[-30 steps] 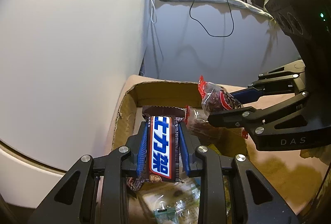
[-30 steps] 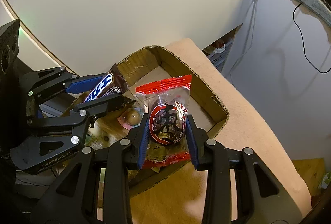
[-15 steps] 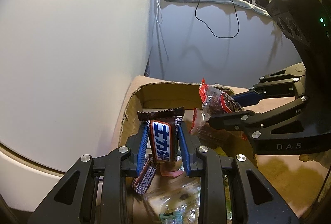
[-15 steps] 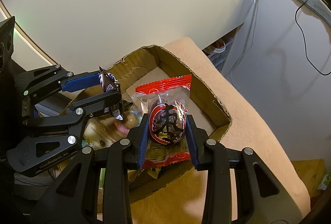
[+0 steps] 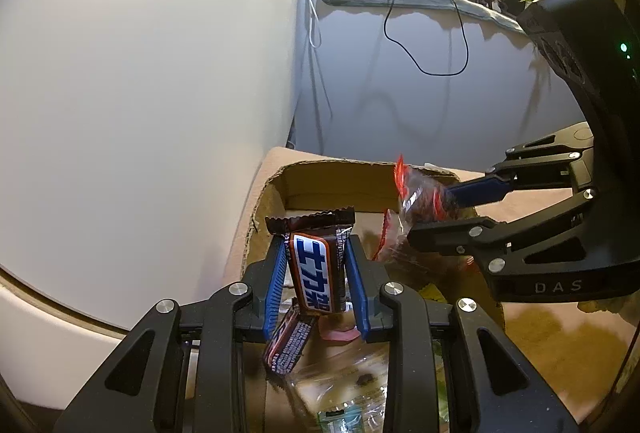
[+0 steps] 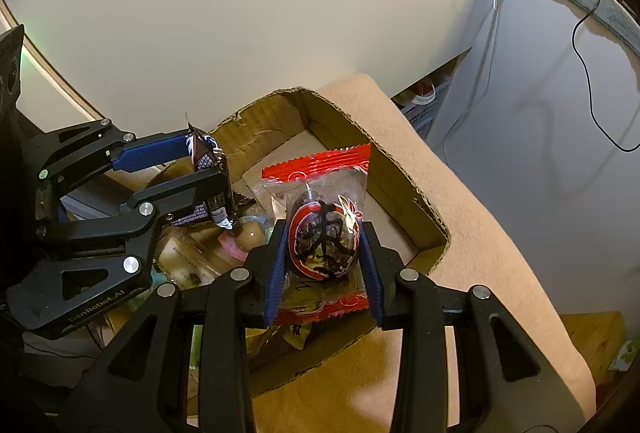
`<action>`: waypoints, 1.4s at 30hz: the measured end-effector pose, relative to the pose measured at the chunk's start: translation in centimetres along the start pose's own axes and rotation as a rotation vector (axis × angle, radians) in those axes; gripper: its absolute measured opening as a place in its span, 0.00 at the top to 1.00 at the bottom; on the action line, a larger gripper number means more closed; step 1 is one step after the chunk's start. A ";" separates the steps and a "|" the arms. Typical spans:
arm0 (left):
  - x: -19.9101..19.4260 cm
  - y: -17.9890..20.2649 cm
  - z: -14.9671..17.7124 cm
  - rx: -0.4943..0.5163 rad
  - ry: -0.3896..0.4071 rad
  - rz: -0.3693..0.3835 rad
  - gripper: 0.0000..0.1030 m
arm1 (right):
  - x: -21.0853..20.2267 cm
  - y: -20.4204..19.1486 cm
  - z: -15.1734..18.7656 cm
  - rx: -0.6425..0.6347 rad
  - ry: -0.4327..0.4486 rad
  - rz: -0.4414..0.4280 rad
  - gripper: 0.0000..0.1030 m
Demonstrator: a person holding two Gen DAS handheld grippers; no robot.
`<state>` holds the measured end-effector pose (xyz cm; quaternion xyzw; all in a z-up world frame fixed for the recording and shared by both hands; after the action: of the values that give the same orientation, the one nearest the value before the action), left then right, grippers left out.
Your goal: Organize snacks
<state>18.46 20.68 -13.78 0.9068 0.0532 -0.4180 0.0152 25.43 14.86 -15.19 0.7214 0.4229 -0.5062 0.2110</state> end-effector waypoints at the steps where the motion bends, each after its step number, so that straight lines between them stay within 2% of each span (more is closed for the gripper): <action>1: 0.0 0.0 0.0 -0.001 0.000 -0.001 0.72 | 0.0 0.0 0.0 -0.002 0.001 0.002 0.52; 3: 0.0 -0.1 0.0 -0.004 0.002 -0.004 0.71 | -0.1 0.0 -0.2 -0.002 0.011 0.009 0.45; 5: 0.0 -0.2 0.0 -0.007 0.003 -0.006 0.67 | -0.1 0.1 -0.2 -0.004 0.014 0.011 0.44; 7: -0.1 -0.3 0.0 -0.010 0.005 -0.008 0.51 | -0.2 0.0 -0.2 -0.006 0.012 0.015 0.44; 8: -0.2 -0.3 0.0 -0.010 0.007 -0.011 0.50 | -0.2 0.0 -0.2 -0.009 0.012 0.020 0.44; 12: -0.4 -0.5 0.0 -0.009 0.011 -0.020 0.49 | -0.3 0.1 -0.2 -0.008 0.015 0.029 0.37; 20: -1.3 -0.5 0.1 -0.013 0.028 -0.026 0.44 | -1.2 0.1 0.2 -0.009 0.026 0.042 0.36; 31: -3.0 0.0 0.9 -0.018 0.044 -0.035 0.40 | -2.6 -0.4 1.7 -0.018 0.046 0.057 0.30; 42: -5.8 0.9 2.3 -0.023 0.077 -0.053 0.39 | -5.1 -1.2 3.7 -0.007 0.121 0.083 0.26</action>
<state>13.07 19.18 -10.87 0.9202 0.0827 -0.3823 0.0123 21.73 10.86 -11.90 0.7670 0.4063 -0.4508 0.2084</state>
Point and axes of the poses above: each gripper's, at about its wrist camera, not at the fingertips, and x roughly the way its jaws point, y to its right, z to its underside, the point moved 9 cm from there along x, roughly the way its jaws point, and after that the axes turned 3 degrees about x, right-handed, at the moved point
